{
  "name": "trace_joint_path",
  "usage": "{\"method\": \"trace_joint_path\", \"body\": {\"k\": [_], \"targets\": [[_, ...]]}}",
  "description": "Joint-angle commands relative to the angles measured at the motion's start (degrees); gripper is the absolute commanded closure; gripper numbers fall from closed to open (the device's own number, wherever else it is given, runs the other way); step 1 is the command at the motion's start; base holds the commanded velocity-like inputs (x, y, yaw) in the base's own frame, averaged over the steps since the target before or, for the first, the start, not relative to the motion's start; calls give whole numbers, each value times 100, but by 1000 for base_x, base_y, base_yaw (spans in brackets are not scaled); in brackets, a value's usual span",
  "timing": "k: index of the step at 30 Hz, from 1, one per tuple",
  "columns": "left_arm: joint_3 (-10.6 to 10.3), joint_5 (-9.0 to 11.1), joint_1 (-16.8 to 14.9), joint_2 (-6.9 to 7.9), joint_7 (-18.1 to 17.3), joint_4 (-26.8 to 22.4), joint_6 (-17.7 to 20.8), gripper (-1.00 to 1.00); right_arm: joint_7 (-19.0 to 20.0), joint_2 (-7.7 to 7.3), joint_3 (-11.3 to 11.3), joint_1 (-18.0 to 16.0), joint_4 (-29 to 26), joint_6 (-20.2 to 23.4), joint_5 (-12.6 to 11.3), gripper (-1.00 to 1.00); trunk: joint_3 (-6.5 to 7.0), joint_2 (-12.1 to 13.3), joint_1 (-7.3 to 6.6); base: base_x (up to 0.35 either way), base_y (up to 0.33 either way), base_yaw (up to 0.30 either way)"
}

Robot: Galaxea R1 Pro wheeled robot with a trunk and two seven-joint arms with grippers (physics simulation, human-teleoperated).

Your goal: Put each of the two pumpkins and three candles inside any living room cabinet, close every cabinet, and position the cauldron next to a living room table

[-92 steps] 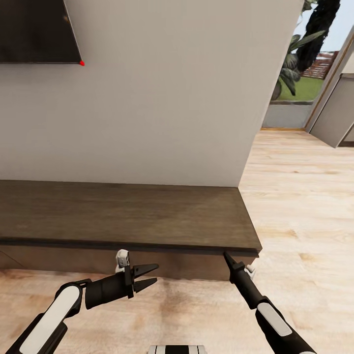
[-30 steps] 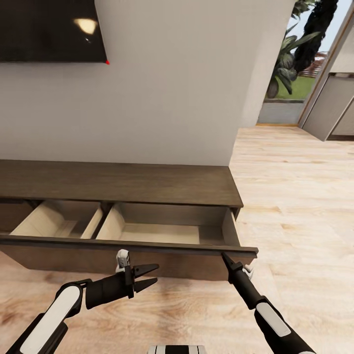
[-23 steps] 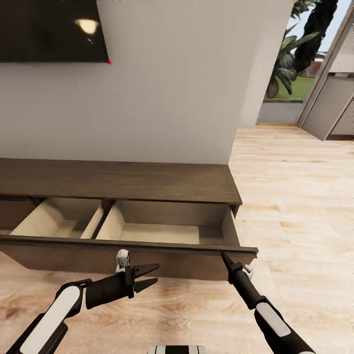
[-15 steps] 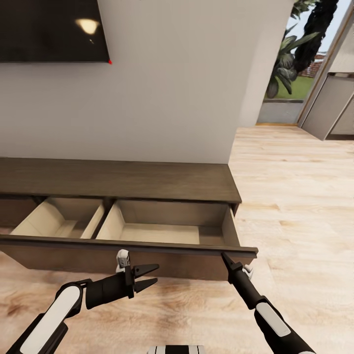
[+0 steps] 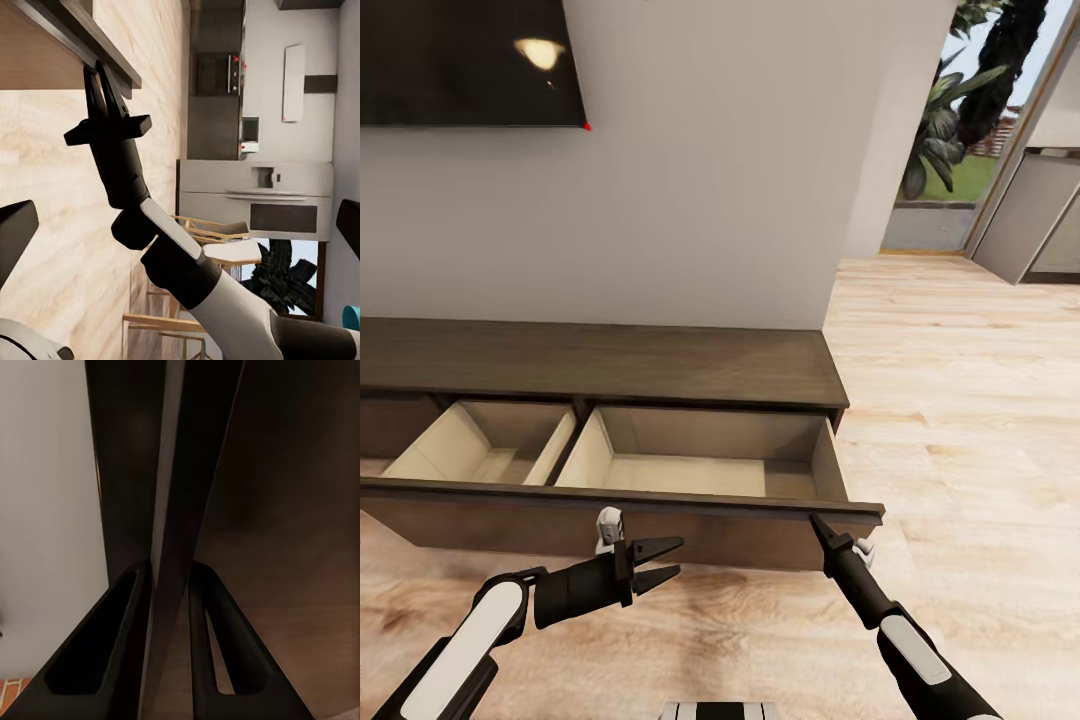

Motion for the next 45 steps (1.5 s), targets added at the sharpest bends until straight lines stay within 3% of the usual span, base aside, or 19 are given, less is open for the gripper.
{"method": "trace_joint_path", "body": {"k": [1, 43, 44, 45], "targets": [[-5, -32, -2, 4, -41, -1, 3, -100, 28, -10, -96, -3, 31, 35, -130, 100, -5, -1, -1, -51, 0, 0], [-4, -28, 0, 4, -41, -2, 3, -100, -16, -70, -96, -3, 38, 41, -181, 100, -5, -1, -1, -17, 0, 0], [-4, -28, 0, 4, -41, -2, 3, -100, -27, -70, -96, -3, 39, 41, -182, -100, -5, -1, -1, 0, 0, 0], [-5, -27, 1, 4, -39, -2, 3, -100, -40, -70, -96, -5, 44, 46, -182, -100, -5, -1, -1, 0, 0, 0]]}}
